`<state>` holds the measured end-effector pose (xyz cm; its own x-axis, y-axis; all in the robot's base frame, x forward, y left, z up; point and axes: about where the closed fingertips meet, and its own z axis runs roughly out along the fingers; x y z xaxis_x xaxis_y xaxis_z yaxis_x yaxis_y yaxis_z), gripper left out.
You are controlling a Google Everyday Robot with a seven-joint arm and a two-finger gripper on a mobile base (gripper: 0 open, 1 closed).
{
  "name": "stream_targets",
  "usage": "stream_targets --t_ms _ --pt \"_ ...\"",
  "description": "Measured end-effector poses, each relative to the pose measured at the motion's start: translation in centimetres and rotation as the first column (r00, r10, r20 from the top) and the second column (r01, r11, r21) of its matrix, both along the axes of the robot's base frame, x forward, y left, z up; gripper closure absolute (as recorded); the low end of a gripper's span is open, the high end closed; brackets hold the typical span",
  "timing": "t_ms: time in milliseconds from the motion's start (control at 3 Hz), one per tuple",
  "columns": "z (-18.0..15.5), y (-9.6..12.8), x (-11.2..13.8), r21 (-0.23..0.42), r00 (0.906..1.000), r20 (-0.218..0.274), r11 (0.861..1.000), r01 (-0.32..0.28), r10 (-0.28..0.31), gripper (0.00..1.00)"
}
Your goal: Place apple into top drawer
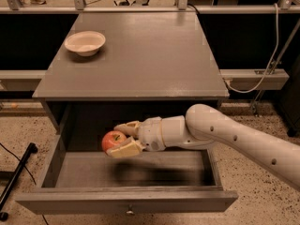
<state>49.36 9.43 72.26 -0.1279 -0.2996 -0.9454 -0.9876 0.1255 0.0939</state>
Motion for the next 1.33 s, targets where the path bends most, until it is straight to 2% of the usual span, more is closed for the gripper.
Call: stream_targets --t_ms 333,667,1000,1333 --pt "-4.6 0.6 -0.6 -0.024 0.9998 0.004 1.0 -0.019 0.019 0.82" --pt "-7.1 1.0 -0.5 -0.065 0.9994 0.027 0.998 -0.02 0.022 0.59" --pt "-8.0 1.1 0.0 -0.094 0.9986 0.051 0.996 -0.003 0.008 0.26" --pt "-8.0 1.3 -0.1 -0.092 0.9987 0.049 0.996 -0.008 0.012 0.04"
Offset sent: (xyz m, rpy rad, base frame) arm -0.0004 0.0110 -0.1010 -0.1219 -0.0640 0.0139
